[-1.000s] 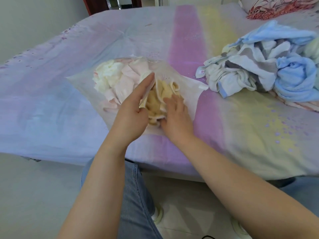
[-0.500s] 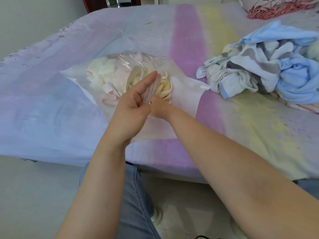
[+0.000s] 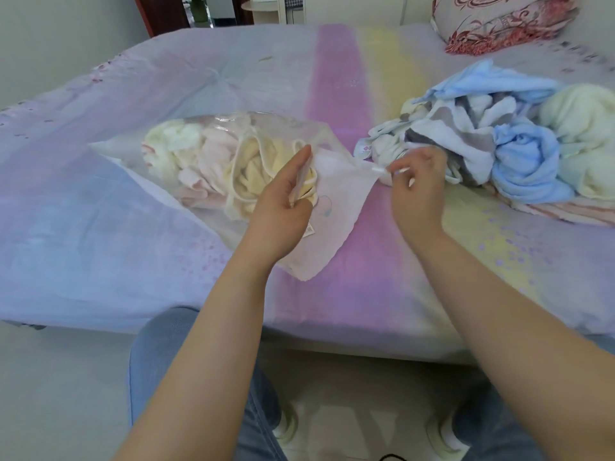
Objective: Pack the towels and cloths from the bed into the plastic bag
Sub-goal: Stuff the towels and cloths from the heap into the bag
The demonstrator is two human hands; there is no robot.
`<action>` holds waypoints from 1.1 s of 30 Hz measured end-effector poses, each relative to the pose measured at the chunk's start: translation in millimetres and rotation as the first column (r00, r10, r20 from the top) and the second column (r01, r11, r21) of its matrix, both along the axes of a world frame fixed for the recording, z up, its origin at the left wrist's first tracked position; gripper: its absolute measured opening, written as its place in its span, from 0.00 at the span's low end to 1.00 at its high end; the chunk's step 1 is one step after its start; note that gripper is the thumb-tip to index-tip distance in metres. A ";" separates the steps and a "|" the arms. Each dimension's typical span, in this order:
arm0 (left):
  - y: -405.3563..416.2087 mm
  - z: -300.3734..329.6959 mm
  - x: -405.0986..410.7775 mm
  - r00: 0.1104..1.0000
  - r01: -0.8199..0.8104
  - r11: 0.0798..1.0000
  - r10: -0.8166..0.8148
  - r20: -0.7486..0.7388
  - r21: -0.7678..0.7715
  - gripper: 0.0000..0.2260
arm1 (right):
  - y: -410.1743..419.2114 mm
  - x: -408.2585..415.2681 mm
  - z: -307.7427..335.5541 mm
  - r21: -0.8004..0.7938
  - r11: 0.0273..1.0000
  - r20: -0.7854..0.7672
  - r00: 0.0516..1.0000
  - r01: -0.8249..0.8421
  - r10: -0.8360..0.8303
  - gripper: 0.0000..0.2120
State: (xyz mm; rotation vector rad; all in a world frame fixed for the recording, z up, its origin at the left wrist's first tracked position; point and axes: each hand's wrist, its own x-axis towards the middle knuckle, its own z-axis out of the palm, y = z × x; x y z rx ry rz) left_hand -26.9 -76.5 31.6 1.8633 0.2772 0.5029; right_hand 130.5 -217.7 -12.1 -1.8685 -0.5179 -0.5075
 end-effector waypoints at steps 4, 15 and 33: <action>-6.7 0.0 5.4 1.000 -0.027 1.000 0.027 -0.003 0.000 0.33 | -23.4 79.3 18.8 -0.540 0.781 0.007 0.930 0.313 -0.368 0.29; -9.7 1.7 10.1 0.995 -0.091 0.982 0.098 0.035 -0.167 0.29 | -42.3 41.0 16.7 -0.446 0.886 0.115 0.990 0.123 -0.079 0.13; -7.3 -4.3 7.2 0.995 -0.085 0.990 0.089 0.033 -0.116 0.29 | -43.5 -46.7 -28.3 -0.758 0.595 -0.362 0.931 -0.265 -0.046 0.57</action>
